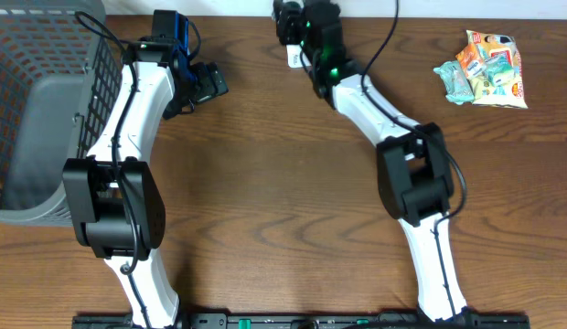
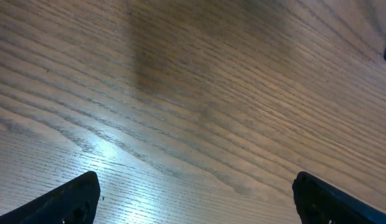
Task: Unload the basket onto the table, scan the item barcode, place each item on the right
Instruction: 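Raise the Zam-Buk tin to the scanner face with the right gripper, then carry the tin right and drop it beside the snack bag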
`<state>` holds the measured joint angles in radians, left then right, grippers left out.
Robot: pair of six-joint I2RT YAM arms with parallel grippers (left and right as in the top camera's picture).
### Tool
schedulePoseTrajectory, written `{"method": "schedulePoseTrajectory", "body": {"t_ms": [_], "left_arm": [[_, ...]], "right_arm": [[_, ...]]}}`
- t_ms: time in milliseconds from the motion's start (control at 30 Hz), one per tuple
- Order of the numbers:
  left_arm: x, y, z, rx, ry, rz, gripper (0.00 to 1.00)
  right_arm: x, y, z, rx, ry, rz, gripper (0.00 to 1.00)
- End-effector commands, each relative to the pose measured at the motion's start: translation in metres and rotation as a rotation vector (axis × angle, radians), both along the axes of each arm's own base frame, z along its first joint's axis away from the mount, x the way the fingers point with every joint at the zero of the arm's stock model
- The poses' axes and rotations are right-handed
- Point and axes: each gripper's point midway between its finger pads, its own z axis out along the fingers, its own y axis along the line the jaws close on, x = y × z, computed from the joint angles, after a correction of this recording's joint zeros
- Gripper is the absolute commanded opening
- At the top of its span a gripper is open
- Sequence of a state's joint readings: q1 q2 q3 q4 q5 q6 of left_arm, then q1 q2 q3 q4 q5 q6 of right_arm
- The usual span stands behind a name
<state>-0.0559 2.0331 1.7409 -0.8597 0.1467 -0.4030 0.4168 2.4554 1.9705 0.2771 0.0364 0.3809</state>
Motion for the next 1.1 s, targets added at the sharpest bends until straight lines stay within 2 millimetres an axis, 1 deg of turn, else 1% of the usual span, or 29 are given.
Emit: {"method": "schedulePoseTrajectory", "body": {"t_ms": [0, 167, 233, 300, 333, 400, 467, 567, 633, 667, 733, 767, 800, 833, 867, 900, 933, 967, 1033, 1067], "left_arm": [[-0.003, 0.003, -0.001, 0.016, 0.006, -0.004, 0.98], [-0.003, 0.003, -0.001, 0.016, 0.006, -0.004, 0.98], [-0.003, 0.003, -0.001, 0.016, 0.006, -0.004, 0.98], [-0.003, 0.003, -0.001, 0.016, 0.006, -0.004, 0.98], [-0.003, 0.003, -0.001, 0.016, 0.006, -0.004, 0.98], [-0.003, 0.003, -0.001, 0.016, 0.006, -0.004, 0.98], [-0.003, 0.003, -0.001, 0.016, 0.006, -0.004, 0.98], [-0.003, 0.003, -0.001, 0.016, 0.006, -0.004, 0.98], [-0.003, 0.003, -0.001, 0.016, 0.006, -0.004, 0.98], [-0.003, 0.003, -0.001, 0.016, 0.006, -0.004, 0.98], [-0.003, 0.003, -0.001, 0.016, 0.006, -0.004, 0.98], [-0.003, 0.003, -0.001, 0.016, 0.006, -0.004, 0.98], [-0.003, 0.003, -0.001, 0.016, 0.006, -0.004, 0.98], [-0.003, 0.003, -0.001, 0.016, 0.006, -0.004, 0.98], [-0.003, 0.003, -0.001, 0.016, 0.006, -0.004, 0.98], [-0.003, 0.003, -0.001, 0.016, 0.006, -0.004, 0.98], [-0.003, 0.003, -0.001, 0.016, 0.006, -0.004, 0.98], [-0.003, 0.003, -0.001, 0.016, 0.006, -0.004, 0.98], [-0.003, 0.003, -0.001, 0.016, 0.006, -0.004, 0.98], [-0.003, 0.003, -0.001, 0.016, 0.006, -0.004, 0.98]], "right_arm": [[0.009, -0.011, -0.001, -0.056, -0.048, -0.057, 0.51], [0.012, -0.022, 0.006, -0.089, -0.062, -0.069, 0.5], [0.013, -0.032, 0.014, -0.089, -0.062, -0.082, 0.5], [0.015, -0.046, 0.025, -0.09, -0.061, -0.103, 0.5], [0.016, -0.057, 0.032, -0.093, -0.054, -0.12, 0.5], [0.017, -0.08, 0.04, -0.11, -0.029, -0.166, 0.49], [0.017, -0.113, 0.046, -0.145, 0.009, -0.24, 0.49], [0.013, -0.165, 0.048, -0.225, 0.077, -0.333, 0.47], [0.007, -0.201, 0.047, -0.286, 0.133, -0.383, 0.45], [0.002, -0.227, 0.044, -0.323, 0.175, -0.417, 0.45], [-0.004, -0.257, 0.039, -0.365, 0.224, -0.454, 0.49], [-0.009, -0.28, 0.033, -0.396, 0.268, -0.489, 0.56], [-0.013, -0.295, 0.027, -0.411, 0.298, -0.514, 0.58], [-0.02, -0.317, 0.019, -0.433, 0.348, -0.545, 0.58], [-0.026, -0.331, 0.011, -0.439, 0.387, -0.559, 0.6], [-0.03, -0.341, 0.005, -0.443, 0.418, -0.569, 0.61], [-0.035, -0.349, 0.001, -0.446, 0.443, -0.577, 0.69], [-0.039, -0.358, -0.004, -0.44, 0.47, -0.591, 0.83], [-0.045, -0.369, -0.012, -0.425, 0.508, -0.602, 0.99], [-0.047, -0.371, -0.014, -0.423, 0.519, -0.599, 0.99]]}}
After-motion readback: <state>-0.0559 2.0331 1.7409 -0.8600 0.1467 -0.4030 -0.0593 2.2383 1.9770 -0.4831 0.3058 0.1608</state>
